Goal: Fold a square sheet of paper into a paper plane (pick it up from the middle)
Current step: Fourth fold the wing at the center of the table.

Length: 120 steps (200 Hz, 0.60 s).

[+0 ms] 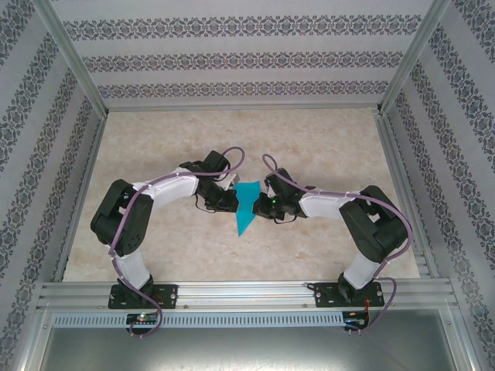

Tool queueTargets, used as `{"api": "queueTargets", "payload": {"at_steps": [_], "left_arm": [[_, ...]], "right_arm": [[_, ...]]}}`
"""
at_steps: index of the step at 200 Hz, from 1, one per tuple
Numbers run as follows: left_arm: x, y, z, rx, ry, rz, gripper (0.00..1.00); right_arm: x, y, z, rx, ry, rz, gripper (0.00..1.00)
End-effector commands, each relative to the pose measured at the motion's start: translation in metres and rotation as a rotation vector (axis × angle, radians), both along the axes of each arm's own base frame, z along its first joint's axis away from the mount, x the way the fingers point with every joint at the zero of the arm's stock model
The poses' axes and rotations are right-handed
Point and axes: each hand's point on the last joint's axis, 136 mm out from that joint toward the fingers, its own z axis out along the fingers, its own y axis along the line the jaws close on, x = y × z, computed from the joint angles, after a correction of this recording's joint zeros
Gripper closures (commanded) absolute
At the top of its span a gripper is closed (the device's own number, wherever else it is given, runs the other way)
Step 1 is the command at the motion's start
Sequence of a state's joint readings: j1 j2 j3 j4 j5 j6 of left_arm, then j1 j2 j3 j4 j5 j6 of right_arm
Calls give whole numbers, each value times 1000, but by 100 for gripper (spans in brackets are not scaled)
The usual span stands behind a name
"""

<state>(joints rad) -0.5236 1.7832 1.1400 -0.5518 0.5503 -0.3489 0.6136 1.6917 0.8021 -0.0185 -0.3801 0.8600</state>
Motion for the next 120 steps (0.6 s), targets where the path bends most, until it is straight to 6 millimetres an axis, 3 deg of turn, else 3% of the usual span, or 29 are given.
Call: {"api": "queueTargets", "payload": {"at_steps": [1, 67, 120], "left_arm": [[2, -9, 0, -36, 23, 6, 87], [2, -14, -29, -42, 84, 5, 91], [6, -13, -39, -13, 86, 6, 91]], "right_arm": [[4, 4, 5, -19, -25, 17, 94], [4, 4, 6, -21, -23, 20, 94], [3, 10, 12, 0, -30, 36, 92]]}}
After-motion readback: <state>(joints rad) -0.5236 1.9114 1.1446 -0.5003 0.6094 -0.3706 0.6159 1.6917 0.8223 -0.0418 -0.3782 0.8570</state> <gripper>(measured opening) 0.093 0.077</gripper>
